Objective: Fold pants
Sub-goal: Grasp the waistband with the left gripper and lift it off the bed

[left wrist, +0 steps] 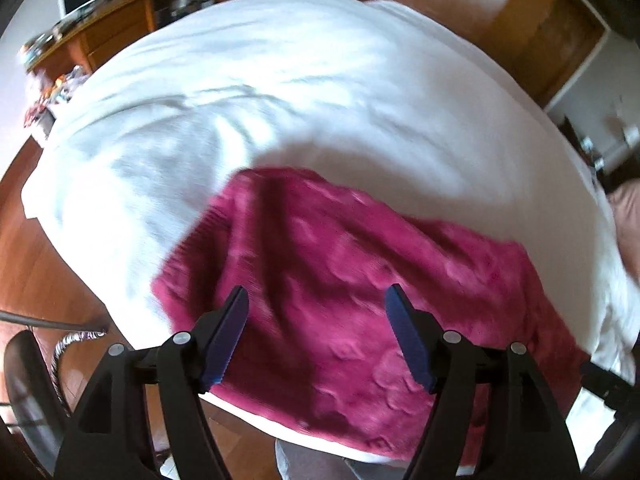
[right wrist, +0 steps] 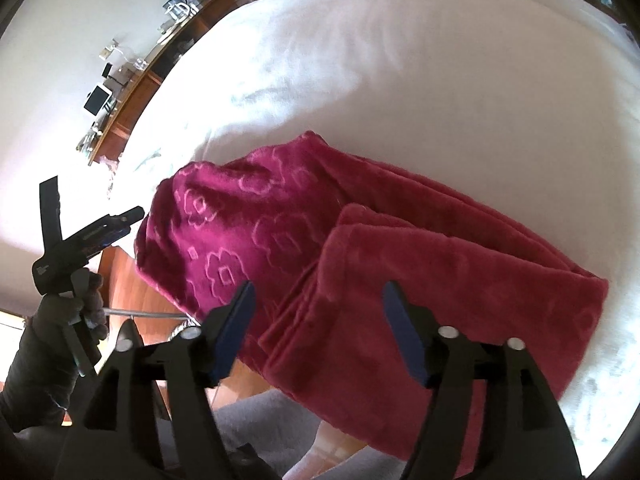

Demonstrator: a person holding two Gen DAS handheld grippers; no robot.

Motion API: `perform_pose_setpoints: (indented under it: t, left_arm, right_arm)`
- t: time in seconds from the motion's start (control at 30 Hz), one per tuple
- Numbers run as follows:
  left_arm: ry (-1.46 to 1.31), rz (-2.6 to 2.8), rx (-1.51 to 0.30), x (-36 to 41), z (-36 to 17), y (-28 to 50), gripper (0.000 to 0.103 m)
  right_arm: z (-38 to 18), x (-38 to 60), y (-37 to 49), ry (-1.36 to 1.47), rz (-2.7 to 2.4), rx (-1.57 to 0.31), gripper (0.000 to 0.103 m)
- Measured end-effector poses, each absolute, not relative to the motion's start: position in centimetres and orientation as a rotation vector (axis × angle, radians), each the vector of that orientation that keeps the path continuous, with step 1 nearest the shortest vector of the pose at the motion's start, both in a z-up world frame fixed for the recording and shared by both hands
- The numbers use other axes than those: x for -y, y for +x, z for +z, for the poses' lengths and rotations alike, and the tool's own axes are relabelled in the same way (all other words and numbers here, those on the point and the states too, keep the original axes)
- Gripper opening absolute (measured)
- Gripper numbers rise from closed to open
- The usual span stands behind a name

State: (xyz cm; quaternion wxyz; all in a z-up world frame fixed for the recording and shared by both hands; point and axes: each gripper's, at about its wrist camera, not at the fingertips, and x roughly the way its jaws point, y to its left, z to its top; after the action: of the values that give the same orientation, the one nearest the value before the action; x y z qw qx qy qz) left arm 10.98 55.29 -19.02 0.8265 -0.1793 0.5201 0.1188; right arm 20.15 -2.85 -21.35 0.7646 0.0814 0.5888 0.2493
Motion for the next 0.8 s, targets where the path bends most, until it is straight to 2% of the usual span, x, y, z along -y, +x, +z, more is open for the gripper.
perform_pose_setpoints:
  t: [0.27,0.8]
  left_arm:
    - [-0.431,0.313,-1.067,-62.0,-19.5,11.0,0.077]
    - [-0.452,0.202,-1.256,-65.4,-28.8,12.9,0.082]
  right_arm:
    - [-22.1,0.9,20.8,0.188,0.505,-1.299,0.074]
    - [-23.3,-1.3,20.6,0.174,0.431,-1.347,0.074]
